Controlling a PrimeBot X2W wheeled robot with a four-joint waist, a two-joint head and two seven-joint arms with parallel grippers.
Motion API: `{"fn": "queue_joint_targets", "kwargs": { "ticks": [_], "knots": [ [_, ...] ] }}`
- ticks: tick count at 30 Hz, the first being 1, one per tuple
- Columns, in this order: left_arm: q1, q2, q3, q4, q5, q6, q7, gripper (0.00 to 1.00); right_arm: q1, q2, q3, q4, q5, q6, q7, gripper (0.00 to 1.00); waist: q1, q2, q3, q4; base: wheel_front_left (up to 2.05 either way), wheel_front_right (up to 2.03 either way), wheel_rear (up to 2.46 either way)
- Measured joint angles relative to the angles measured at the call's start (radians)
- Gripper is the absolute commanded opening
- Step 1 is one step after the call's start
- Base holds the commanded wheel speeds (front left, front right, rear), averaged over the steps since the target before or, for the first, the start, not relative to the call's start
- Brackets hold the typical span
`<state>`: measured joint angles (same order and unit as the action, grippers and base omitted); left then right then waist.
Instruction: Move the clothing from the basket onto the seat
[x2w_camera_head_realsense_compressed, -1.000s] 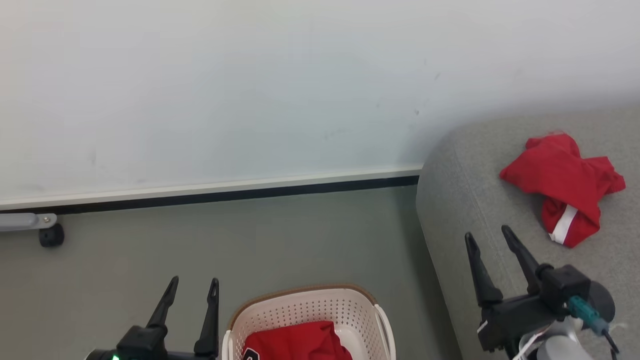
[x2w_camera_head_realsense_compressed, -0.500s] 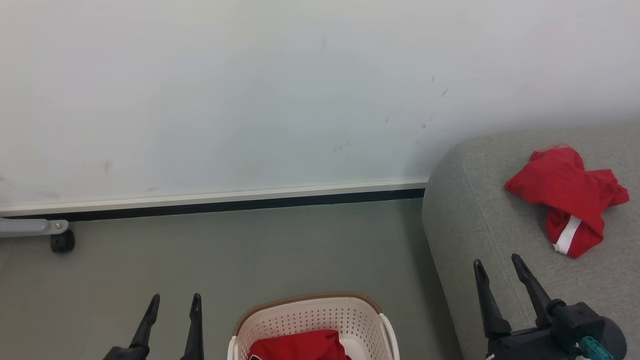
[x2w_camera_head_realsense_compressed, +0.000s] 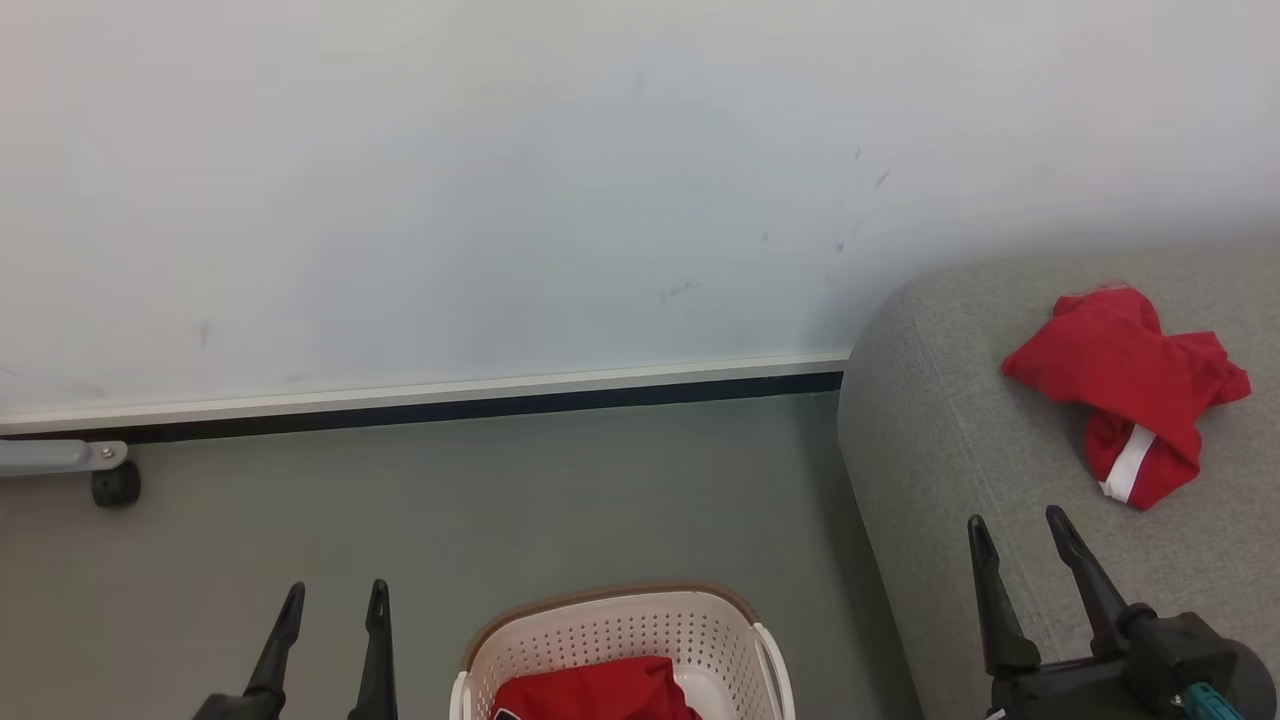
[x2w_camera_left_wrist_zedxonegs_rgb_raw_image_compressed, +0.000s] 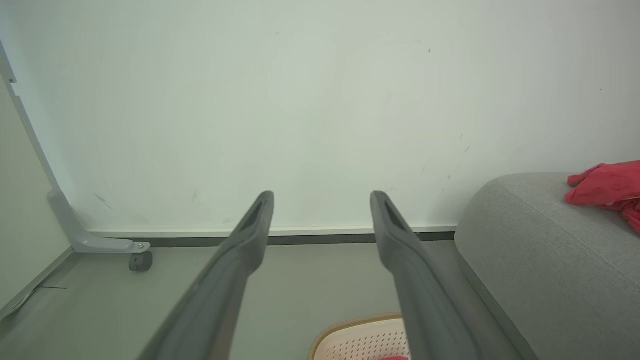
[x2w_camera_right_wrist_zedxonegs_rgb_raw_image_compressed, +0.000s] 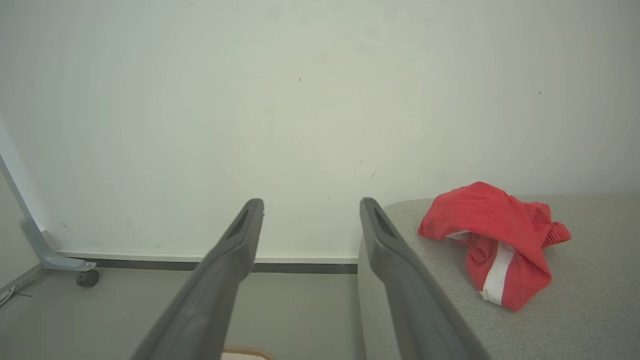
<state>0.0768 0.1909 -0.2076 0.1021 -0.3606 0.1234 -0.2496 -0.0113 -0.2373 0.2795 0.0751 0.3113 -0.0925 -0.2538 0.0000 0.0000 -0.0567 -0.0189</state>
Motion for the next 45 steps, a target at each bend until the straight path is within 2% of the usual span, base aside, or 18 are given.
{"fn": "queue_joint_targets", "kwargs": {
  "ticks": [14,26,36,45],
  "knots": [
    [0.011,-0.007,0.014,-0.02,0.012,0.0,0.0,1.0,0.007,-0.002,-0.02,-0.035,-0.003,-0.009,0.0,1.0,0.0,0.0,0.022,0.0,0.0,0.0,0.0],
    [-0.042,0.003,-0.018,-0.016,0.049,-0.011,0.0,1.0,-0.008,-0.016,-0.075,-0.075,-0.003,-0.014,0.0,1.0,0.0,0.0001,0.113,0.002,0.0,0.0,0.0],
    [-0.178,-0.015,-0.099,0.091,0.08,-0.062,0.022,1.0,-0.091,-0.032,-0.121,-0.134,-0.017,-0.022,-0.003,1.0,0.0002,0.0001,0.244,-0.011,0.0,0.0,0.0],
    [-0.293,-0.037,-0.164,0.235,0.123,-0.098,0.058,1.0,-0.182,-0.029,-0.136,-0.204,-0.041,-0.022,-0.003,1.0,0.0003,0.0002,0.37,-0.054,0.0,0.0,0.0]
  ]
}}
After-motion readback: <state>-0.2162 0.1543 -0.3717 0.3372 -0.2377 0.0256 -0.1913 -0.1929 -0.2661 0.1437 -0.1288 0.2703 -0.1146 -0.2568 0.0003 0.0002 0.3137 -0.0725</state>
